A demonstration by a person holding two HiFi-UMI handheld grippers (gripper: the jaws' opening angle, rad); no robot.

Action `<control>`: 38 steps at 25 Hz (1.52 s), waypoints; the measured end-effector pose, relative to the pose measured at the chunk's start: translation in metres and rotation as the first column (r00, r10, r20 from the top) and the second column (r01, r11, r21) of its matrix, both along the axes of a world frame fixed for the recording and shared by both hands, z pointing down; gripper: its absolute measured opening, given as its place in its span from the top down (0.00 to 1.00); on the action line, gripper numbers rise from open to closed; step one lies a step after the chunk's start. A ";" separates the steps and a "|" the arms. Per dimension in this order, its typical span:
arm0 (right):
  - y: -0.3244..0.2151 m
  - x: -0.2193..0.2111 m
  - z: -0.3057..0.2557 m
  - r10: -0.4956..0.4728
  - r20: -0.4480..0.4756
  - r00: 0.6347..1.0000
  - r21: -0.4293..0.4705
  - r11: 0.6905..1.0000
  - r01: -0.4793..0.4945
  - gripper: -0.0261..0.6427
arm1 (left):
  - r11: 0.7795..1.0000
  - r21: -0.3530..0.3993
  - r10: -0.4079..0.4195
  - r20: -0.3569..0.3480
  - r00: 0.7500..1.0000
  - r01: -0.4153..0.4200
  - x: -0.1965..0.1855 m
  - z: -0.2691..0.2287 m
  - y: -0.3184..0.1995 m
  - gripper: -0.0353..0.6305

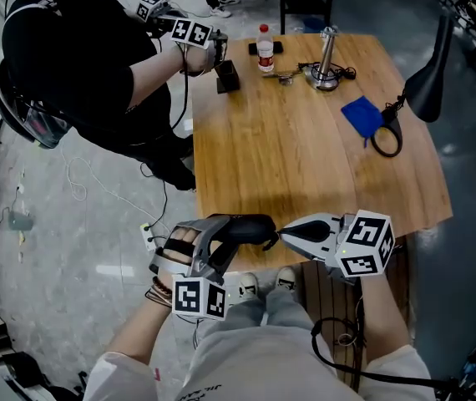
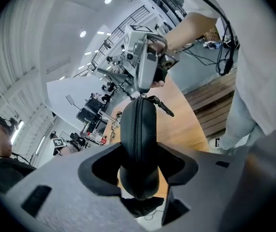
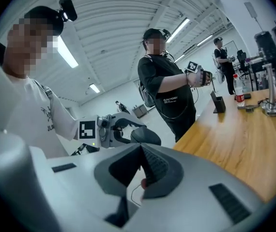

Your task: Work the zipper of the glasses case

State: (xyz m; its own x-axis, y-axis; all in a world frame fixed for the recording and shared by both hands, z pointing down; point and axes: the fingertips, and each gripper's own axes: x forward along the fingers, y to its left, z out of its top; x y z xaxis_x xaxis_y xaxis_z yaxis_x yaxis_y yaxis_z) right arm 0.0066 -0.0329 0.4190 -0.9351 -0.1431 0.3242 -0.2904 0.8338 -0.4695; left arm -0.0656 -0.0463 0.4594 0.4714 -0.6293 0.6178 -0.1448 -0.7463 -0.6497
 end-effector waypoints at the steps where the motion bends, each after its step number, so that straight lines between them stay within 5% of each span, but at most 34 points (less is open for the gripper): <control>1: 0.000 -0.001 0.002 0.009 -0.025 1.000 0.005 1.000 -0.009 0.96 | 1.000 0.001 -0.009 0.013 1.000 0.009 -0.001 0.002 -0.001 0.60; 9: 0.006 -0.012 0.000 0.026 -0.133 0.991 0.054 0.998 -0.019 0.96 | 0.999 0.008 -0.032 0.057 0.998 0.032 -0.003 0.015 -0.009 0.60; 15: 0.017 -0.018 -0.015 0.026 -0.116 0.993 0.064 0.998 -0.018 0.96 | 0.999 0.003 -0.047 0.056 0.997 0.047 0.001 0.014 -0.009 0.61; 27: -0.020 0.024 0.010 0.215 -0.288 0.933 0.101 0.976 -0.194 0.96 | 0.996 -0.056 0.062 -0.211 0.976 -0.076 0.019 -0.028 0.015 0.64; 34: -0.008 0.015 -0.013 0.122 -0.121 0.985 0.043 0.992 -0.118 0.96 | 0.996 -0.024 0.084 -0.167 0.982 -0.089 0.012 -0.026 0.007 0.64; 38: 0.010 -0.001 -0.052 0.003 0.008 1.000 0.073 0.997 -0.003 0.96 | 0.995 -0.002 0.099 -0.224 0.970 -0.102 0.010 -0.036 0.004 0.65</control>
